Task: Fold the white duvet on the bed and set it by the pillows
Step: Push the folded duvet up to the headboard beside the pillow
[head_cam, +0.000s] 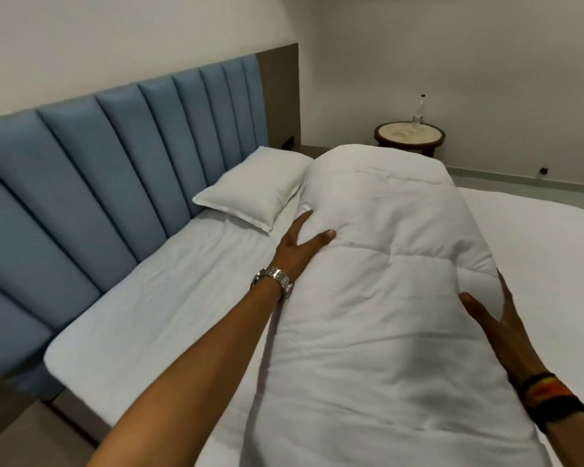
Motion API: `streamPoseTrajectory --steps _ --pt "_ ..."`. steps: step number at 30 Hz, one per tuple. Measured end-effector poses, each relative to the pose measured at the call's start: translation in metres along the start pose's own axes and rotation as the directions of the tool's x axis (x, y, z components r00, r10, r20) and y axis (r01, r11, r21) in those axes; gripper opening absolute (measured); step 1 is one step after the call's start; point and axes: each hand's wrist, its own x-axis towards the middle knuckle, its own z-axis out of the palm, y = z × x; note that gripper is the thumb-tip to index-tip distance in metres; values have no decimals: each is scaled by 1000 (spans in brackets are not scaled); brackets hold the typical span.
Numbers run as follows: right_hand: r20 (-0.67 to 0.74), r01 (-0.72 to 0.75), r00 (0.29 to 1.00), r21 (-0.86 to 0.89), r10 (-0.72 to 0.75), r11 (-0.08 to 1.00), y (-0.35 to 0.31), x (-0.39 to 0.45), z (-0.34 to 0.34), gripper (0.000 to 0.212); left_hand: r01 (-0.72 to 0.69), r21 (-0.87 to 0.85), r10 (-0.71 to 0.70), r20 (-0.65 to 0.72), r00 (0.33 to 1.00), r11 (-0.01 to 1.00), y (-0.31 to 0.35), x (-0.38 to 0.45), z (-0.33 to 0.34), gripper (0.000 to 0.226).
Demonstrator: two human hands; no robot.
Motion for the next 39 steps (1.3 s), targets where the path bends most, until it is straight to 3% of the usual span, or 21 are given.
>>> streamPoseTrajectory --steps 2,7,11,13,18,20,21,23,24,25,26,27,28,29,30,33,36,39 --pt "18 44 999 42 -45 998 -8 2 51 83 -35 53 36 -18 999 998 -4 12 -51 92" --pt "42 49 998 124 -54 991 -29 13 190 95 -51 137 56 -39 998 989 -19 55 -174 79" --pt "-35 66 998 162 -61 985 -46 42 321 112 -46 226 54 -33 998 973 -32 123 -291 94" --pt "-23 22 1000 197 -18 980 -46 57 391 114 -35 264 42 -22 999 964 -44 162 -350 101" --pt "32 -251 967 249 251 935 -11 72 572 117 46 394 -77 62 995 918 -111 264 -480 80" --pt "73 -448 894 102 443 888 20 64 636 117 148 516 -195 39 980 844 -170 297 -508 88" --pt "100 -565 820 -12 563 825 41 59 663 120 184 604 -278 65 958 776 -207 308 -514 90" --pt "142 -687 665 -270 733 675 73 45 706 131 133 814 -437 159 885 565 -288 310 -504 85" --pt "111 -663 663 -371 740 650 80 39 726 131 90 872 -489 181 853 482 -324 299 -492 77" --pt "61 -569 749 -452 660 687 84 35 743 123 74 885 -470 171 866 459 -352 280 -478 74" --pt "25 -390 881 -526 473 756 85 36 757 110 69 884 -380 127 916 463 -374 258 -467 72" --pt "51 -170 968 -592 247 788 87 40 768 95 46 883 -243 78 967 468 -393 242 -460 72" --pt "119 28 991 -640 62 768 89 47 777 83 16 893 -131 48 990 451 -402 231 -455 72" --pt "212 162 977 -682 -19 713 98 56 783 74 -6 902 -85 48 995 432 -410 227 -454 71" --pt "294 223 956 -727 1 649 108 62 784 68 -20 902 -61 52 997 432 -409 226 -452 68" --pt "382 229 907 -801 177 553 137 70 766 62 -55 901 -6 63 998 431 -401 221 -437 66" --pt "481 295 854 -760 196 579 131 69 728 64 -13 905 -61 43 997 426 -396 196 -418 68" --pt "380 226 917 -748 124 624 133 55 656 66 16 870 -94 35 995 493 -379 170 -386 69"
